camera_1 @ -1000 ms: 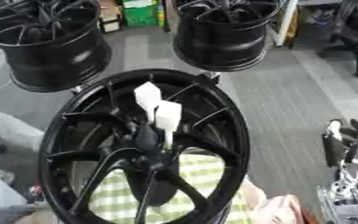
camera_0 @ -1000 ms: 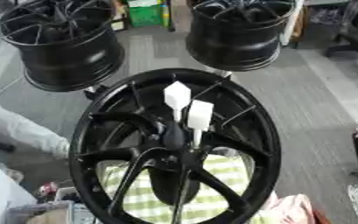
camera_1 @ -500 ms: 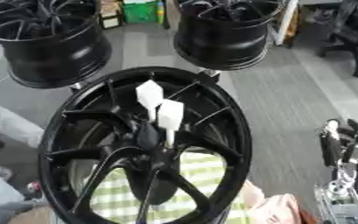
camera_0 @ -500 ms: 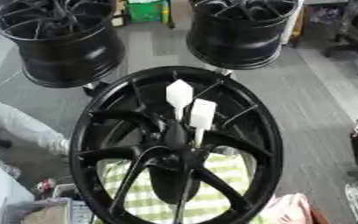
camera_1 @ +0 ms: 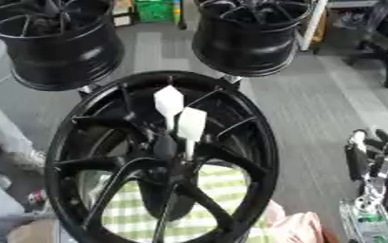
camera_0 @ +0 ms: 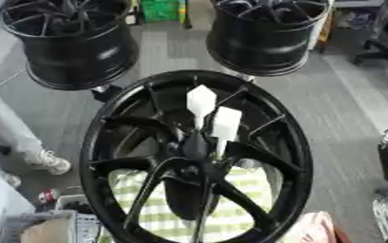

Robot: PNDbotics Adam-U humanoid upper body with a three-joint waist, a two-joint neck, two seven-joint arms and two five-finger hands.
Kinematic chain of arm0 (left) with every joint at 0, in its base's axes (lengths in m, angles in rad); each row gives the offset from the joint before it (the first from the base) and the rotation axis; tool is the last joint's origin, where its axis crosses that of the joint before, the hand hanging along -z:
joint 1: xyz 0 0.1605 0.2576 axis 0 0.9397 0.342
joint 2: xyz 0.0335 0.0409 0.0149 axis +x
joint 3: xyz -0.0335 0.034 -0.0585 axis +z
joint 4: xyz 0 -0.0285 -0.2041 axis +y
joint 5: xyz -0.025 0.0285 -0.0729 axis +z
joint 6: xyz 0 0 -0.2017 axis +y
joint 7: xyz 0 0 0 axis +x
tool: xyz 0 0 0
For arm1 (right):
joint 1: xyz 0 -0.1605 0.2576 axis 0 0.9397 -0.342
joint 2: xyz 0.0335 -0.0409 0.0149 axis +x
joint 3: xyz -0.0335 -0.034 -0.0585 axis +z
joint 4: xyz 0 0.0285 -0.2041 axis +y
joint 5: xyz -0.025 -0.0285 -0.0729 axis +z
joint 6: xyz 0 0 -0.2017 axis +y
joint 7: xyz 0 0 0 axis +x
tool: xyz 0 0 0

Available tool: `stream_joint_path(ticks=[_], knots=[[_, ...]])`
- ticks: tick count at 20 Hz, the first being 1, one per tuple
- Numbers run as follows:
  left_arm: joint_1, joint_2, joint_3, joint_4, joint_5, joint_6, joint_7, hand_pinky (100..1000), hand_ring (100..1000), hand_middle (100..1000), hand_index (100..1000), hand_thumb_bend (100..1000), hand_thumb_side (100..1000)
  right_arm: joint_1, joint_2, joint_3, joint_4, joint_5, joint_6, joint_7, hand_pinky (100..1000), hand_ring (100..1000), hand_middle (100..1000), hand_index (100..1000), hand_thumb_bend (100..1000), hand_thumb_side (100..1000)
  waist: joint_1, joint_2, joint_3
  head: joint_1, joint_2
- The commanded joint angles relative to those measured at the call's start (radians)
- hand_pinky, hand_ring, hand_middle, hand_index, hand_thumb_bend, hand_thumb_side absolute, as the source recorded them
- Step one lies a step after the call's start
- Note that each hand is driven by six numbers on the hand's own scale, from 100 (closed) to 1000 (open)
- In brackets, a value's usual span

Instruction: Pull the pin out of the wheel hub.

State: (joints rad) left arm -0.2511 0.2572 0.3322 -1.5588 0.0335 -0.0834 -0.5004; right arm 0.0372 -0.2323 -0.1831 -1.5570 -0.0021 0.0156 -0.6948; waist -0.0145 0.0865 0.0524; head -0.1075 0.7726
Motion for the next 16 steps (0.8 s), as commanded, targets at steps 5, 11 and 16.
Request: stream_joint_path(ticks=[5, 11, 16], knots=[[0.036, -0.085, -0.007, -0.115, -0.073, 0.108, -0.01, 688, 577, 607, 769, 100, 874, -0.014, -0.01, 0.006, -0.021, 0.0, -0.006, 0.008, 569, 594, 658, 856, 100, 630, 0.001, -0.006, 0.001, 0.016, -0.003], [0.05, -0.104, -0.02, -0.129, -0.089, 0.125, -0.012, 686, 572, 601, 768, 100, 874, -0.015, -0.007, 0.009, -0.024, 0.0, -0.006, 0.011, 570, 594, 658, 856, 100, 630, -0.002, -0.002, 0.005, 0.017, -0.003], [0.062, -0.111, -0.032, -0.13, -0.098, 0.12, -0.03, 688, 574, 603, 769, 100, 883, -0.016, -0.005, 0.01, -0.029, 0.0, -0.006, 0.011, 570, 594, 658, 856, 100, 629, -0.004, 0.001, 0.005, 0.017, -0.003]])
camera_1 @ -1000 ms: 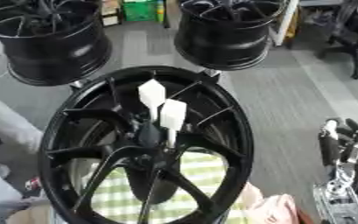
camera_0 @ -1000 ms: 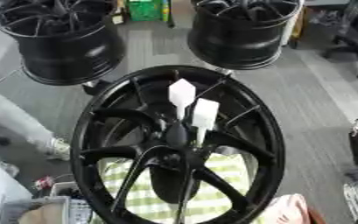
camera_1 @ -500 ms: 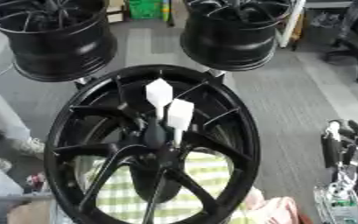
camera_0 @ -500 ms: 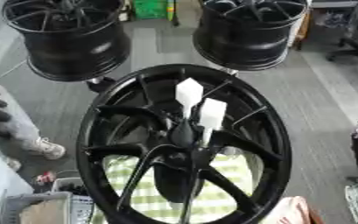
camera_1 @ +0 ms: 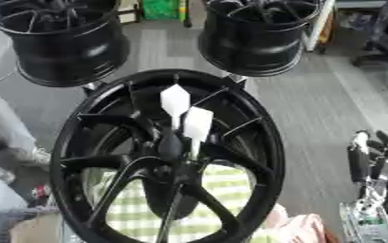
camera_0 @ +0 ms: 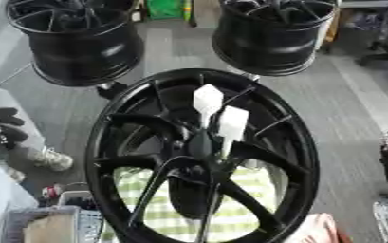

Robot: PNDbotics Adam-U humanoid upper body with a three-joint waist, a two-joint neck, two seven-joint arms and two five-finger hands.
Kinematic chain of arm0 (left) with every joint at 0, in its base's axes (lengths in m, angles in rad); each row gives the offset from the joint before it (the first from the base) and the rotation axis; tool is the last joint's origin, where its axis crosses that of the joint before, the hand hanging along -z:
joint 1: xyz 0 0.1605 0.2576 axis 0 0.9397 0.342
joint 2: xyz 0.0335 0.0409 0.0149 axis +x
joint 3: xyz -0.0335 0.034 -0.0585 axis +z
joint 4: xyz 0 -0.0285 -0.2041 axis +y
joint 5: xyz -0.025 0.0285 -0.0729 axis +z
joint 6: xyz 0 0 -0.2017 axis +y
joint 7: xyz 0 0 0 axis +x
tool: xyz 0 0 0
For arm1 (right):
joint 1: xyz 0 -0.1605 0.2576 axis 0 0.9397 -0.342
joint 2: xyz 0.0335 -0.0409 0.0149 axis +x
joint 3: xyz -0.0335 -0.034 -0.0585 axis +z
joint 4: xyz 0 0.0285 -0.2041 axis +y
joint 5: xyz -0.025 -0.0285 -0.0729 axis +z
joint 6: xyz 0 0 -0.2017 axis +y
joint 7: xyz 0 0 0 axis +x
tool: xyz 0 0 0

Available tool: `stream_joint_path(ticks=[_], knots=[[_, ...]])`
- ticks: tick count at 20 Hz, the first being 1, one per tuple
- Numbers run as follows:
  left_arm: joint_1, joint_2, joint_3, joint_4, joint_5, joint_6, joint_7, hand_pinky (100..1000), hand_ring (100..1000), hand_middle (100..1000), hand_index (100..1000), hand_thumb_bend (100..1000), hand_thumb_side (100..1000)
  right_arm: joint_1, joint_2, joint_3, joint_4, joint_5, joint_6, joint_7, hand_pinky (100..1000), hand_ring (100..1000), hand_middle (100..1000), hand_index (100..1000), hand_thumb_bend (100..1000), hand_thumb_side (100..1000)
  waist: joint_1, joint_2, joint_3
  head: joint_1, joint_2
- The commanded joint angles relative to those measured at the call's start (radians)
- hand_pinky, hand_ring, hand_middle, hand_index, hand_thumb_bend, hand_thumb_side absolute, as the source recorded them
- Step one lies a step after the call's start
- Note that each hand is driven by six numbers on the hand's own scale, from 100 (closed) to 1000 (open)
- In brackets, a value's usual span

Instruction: Pull the pin out of the wheel hub.

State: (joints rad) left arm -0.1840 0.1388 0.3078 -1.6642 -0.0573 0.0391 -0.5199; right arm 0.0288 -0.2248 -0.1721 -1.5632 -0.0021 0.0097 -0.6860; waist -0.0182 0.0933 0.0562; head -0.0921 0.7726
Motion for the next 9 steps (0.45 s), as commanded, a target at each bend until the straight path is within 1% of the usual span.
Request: stream_joint_path(ticks=[1, 9], knots=[[-0.004, 0.007, -0.01, -0.026, -0.009, -0.004, -0.014, 688, 574, 603, 769, 100, 883, -0.008, -0.013, 0.0, -0.023, 0.0, 0.001, 0.003, 570, 594, 658, 856, 100, 629, -0.001, -0.004, 0.002, 0.003, -0.003], [0.001, 0.005, -0.019, -0.032, -0.012, -0.02, -0.037, 691, 577, 606, 773, 100, 886, -0.01, -0.009, 0.0, -0.025, -0.003, 0.001, 0.002, 570, 594, 658, 856, 100, 629, -0.004, 0.004, 0.003, -0.004, -0.003]])
